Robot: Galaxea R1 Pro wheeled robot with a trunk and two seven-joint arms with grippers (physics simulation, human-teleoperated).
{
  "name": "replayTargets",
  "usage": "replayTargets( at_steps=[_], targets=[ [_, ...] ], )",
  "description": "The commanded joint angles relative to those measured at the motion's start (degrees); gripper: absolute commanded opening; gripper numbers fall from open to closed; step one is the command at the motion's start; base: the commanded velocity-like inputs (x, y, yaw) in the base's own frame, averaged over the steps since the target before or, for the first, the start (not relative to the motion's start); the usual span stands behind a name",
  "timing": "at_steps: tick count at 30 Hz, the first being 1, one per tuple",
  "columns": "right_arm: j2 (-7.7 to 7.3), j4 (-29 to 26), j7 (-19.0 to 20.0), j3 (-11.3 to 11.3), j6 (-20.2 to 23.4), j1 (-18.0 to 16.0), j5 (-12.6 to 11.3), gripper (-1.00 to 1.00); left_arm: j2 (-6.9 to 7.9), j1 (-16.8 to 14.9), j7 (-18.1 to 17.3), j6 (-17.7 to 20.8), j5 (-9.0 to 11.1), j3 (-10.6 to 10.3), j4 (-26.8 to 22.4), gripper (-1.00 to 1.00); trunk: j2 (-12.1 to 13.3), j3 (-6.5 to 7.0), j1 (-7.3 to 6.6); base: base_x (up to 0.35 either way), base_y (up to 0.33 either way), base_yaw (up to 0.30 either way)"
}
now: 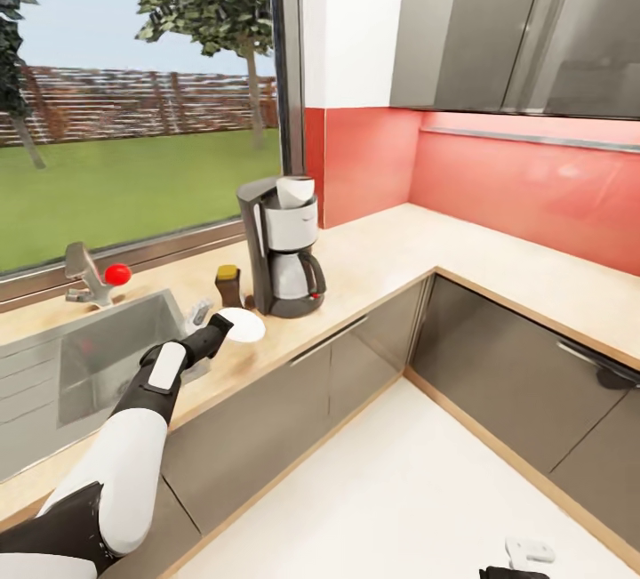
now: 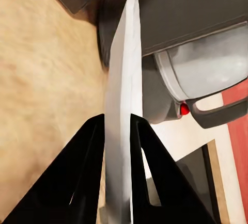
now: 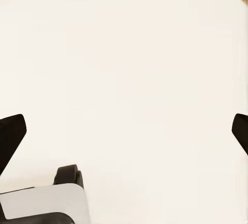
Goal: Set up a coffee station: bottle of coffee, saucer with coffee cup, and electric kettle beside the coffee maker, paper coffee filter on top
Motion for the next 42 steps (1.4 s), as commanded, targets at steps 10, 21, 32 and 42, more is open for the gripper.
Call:
replayTargets(
  at_steps=[10,21,32,42],
  targets=[
    [0.00,0.0,-0.1,0.5,-0.2,0.0,-0.6,1.00,-0.09,0.8,-0.2,0.2,0.0,0.5,-0.1,-1.00,-0.1,-0.11,0.05,0.069,-0.045,0.000],
    [-0.03,0.1,0.0,0.5,-0.2,-0.1,-0.5,1.00,-2.53,4.0,0.6,-8.8,-3.4,-2.9,-0.1,-1.00,-0.1,-0.11,0.05,0.000,0.000,0.082],
    [-0.46,0.1,0.0,0.6,-0.2,0.0,-0.6,1.00,-2.73,7.2,1.1,-9.2,-2.7,-3.4,0.3,-1.00,-0.1,-0.11,0.05,0.041,-0.005,0.001],
    [-0.53,0.1,0.0,0.5,-0.2,0.0,-0.6,1.00,-2.73,9.8,1.1,-9.2,4.6,-3.3,-1.2,-1.00,-0.1,-0.11,0.05,0.104,-0.036,0.000]
  ],
)
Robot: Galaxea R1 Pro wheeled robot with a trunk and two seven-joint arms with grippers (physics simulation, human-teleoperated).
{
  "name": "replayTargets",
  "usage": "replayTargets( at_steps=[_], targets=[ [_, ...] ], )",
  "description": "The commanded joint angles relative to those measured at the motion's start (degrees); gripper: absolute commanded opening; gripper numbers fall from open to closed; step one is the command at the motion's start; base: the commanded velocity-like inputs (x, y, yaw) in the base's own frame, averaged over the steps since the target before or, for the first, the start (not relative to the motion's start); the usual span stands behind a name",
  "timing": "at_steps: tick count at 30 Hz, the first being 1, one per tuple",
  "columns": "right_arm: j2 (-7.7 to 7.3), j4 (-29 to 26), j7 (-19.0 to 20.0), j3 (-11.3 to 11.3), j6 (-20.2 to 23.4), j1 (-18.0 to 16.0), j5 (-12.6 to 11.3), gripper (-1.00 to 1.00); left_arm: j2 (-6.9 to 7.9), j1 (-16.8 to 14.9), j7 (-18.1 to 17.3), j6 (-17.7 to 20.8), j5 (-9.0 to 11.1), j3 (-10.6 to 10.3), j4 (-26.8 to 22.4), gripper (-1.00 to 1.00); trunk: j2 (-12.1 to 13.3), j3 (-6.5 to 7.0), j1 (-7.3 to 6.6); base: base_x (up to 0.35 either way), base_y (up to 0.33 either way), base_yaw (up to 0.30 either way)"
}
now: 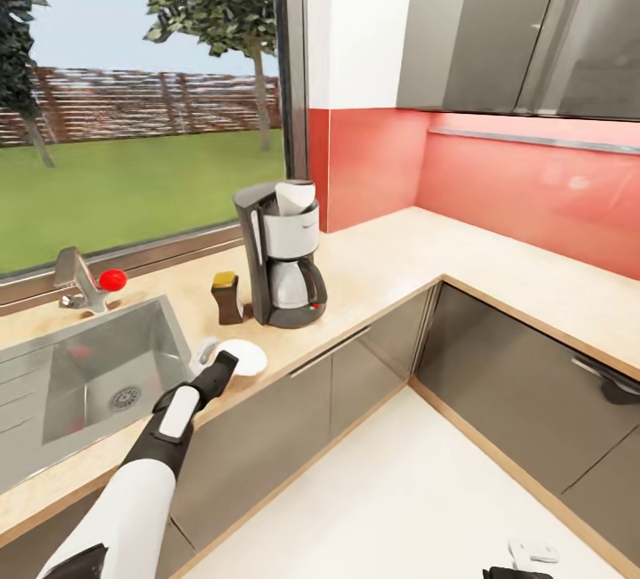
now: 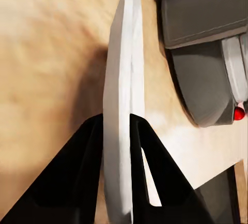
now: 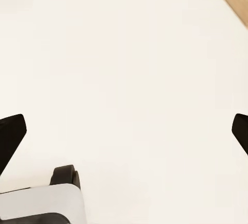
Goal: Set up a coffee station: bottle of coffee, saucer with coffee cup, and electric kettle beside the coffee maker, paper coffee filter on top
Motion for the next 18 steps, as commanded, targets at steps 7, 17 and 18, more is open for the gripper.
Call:
replayTargets(
  at_steps=[7,17,18],
  targets=[
    [-0.01,0.1,0.0,0.5,-0.2,-0.1,-0.6,1.00,-0.09,-0.1,0.0,0.5,-8.8,0.4,1.6,-1.00,-0.1,-0.12,0.05,0.181,0.000,0.000],
    [-0.01,0.1,0.0,0.5,-0.2,-0.1,-0.6,1.00,-0.32,-0.1,0.4,0.6,-8.8,0.4,0.7,-1.00,-0.1,-0.12,0.05,0.006,0.000,0.000],
    [-0.01,0.1,0.0,0.5,-0.2,-0.1,-0.6,1.00,-0.34,-0.1,0.4,0.7,-8.8,0.5,0.7,-1.00,-0.1,-0.12,0.05,0.000,0.000,0.000]
  ],
)
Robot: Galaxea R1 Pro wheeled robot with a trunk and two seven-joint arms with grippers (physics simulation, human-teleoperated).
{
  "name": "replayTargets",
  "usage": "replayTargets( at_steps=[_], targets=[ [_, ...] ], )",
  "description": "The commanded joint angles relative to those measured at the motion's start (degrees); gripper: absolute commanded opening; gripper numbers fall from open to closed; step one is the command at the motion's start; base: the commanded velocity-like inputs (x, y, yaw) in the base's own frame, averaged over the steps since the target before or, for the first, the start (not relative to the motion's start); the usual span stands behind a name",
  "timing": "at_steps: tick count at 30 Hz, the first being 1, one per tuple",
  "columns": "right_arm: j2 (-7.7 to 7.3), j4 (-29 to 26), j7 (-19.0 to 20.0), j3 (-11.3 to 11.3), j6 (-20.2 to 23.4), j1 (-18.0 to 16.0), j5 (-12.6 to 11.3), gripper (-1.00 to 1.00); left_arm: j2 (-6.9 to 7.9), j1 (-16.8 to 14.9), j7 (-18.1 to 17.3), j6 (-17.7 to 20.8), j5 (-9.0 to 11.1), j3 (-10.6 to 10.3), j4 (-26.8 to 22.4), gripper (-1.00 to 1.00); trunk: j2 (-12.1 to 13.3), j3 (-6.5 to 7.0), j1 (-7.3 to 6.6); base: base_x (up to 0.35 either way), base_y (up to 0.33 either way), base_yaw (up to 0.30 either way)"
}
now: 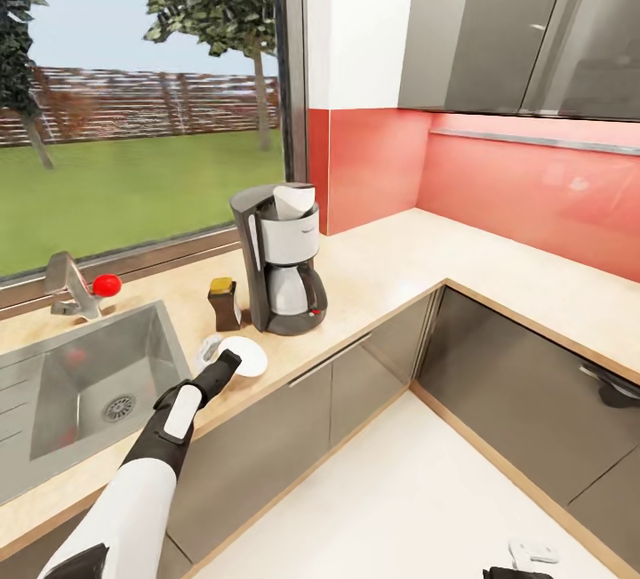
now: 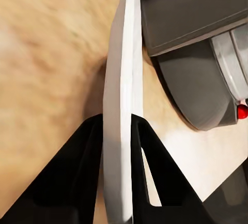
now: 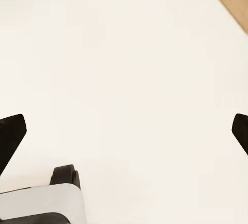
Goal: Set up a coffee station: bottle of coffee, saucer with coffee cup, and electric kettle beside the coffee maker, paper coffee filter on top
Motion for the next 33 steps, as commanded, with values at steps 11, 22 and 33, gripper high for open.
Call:
replayTargets(
  at_steps=[11,22,33],
  targets=[
    [-0.01,0.0,0.0,0.5,-0.2,0.0,-0.6,1.00,-0.08,0.0,3.7,0.5,-0.9,0.4,1.4,-1.00,-0.1,-0.12,0.04,0.044,0.000,0.000],
    [-0.01,0.1,0.0,0.5,-0.2,0.0,-0.6,1.00,-0.12,0.0,3.7,0.4,-0.8,0.4,1.4,-1.00,-0.1,-0.12,0.04,0.054,0.000,0.000],
    [-0.01,0.1,0.0,0.5,-0.2,0.0,-0.6,1.00,-0.15,-0.1,3.7,0.4,-0.9,0.6,1.4,1.00,-0.1,-0.12,0.04,0.000,0.000,0.000]
  ],
)
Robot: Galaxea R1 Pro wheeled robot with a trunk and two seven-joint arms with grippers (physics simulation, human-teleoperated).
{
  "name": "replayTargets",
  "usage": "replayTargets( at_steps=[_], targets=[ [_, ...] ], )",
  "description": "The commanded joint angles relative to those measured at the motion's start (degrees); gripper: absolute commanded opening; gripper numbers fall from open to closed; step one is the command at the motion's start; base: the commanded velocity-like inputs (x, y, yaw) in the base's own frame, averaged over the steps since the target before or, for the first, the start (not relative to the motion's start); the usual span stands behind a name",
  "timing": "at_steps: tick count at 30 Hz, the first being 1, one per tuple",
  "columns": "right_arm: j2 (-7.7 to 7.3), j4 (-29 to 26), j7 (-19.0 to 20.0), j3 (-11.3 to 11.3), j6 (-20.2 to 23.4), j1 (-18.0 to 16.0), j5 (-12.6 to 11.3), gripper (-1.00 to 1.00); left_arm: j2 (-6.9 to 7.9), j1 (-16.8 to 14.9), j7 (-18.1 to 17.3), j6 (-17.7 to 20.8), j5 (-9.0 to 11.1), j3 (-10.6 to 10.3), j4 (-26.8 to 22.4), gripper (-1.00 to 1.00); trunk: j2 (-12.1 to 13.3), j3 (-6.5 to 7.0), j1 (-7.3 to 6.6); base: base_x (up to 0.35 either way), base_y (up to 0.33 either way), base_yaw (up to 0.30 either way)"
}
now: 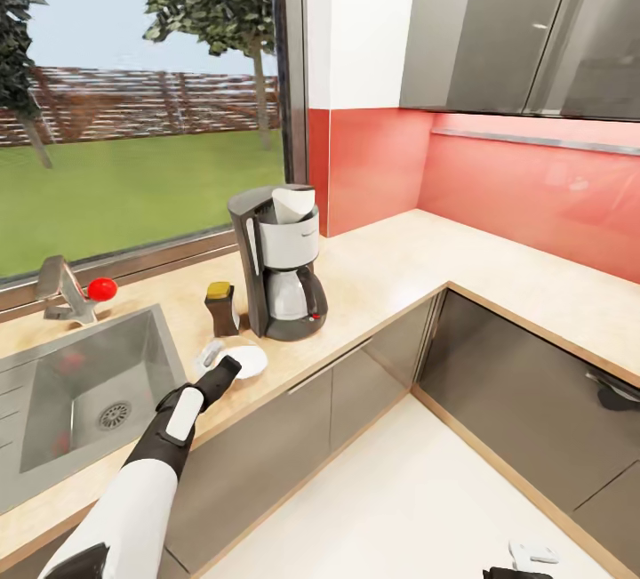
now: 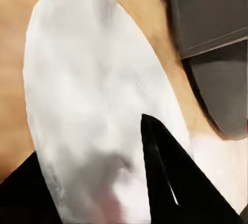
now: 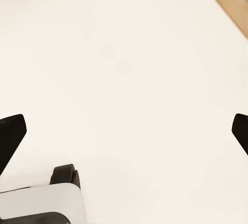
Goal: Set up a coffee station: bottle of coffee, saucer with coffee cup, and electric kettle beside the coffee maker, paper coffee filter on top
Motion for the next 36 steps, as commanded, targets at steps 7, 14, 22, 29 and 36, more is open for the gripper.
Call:
replayTargets(
  at_steps=[7,14,22,29,36],
  targets=[
    [-0.01,0.1,0.0,0.5,-0.2,-0.1,-0.6,1.00,0.07,-0.1,-0.1,0.5,0.2,0.3,0.0,1.00,-0.1,-0.10,0.02,0.000,0.000,0.000],
    [-0.01,0.1,0.0,0.5,-0.2,-0.1,-0.6,1.00,-0.01,0.0,-0.1,0.5,0.2,0.4,0.0,1.00,-0.1,-0.10,0.02,-0.088,0.000,0.000],
    [-0.01,0.1,0.0,0.5,-0.2,-0.1,-0.6,1.00,-0.01,0.0,-0.1,0.5,0.2,0.4,0.0,1.00,-0.1,-0.10,0.02,-0.303,0.000,0.000],
    [-0.01,0.1,0.0,0.5,-0.2,-0.1,-0.6,1.00,0.07,0.0,-0.1,0.6,0.2,0.3,0.0,1.00,-0.1,-0.10,0.02,-0.037,0.000,0.000],
    [-0.01,0.1,0.0,0.5,-0.2,-0.1,-0.6,1.00,-0.04,-0.2,-0.6,0.6,0.3,0.3,-0.2,1.00,-0.1,-0.10,0.02,-0.044,0.000,0.000]
  ],
)
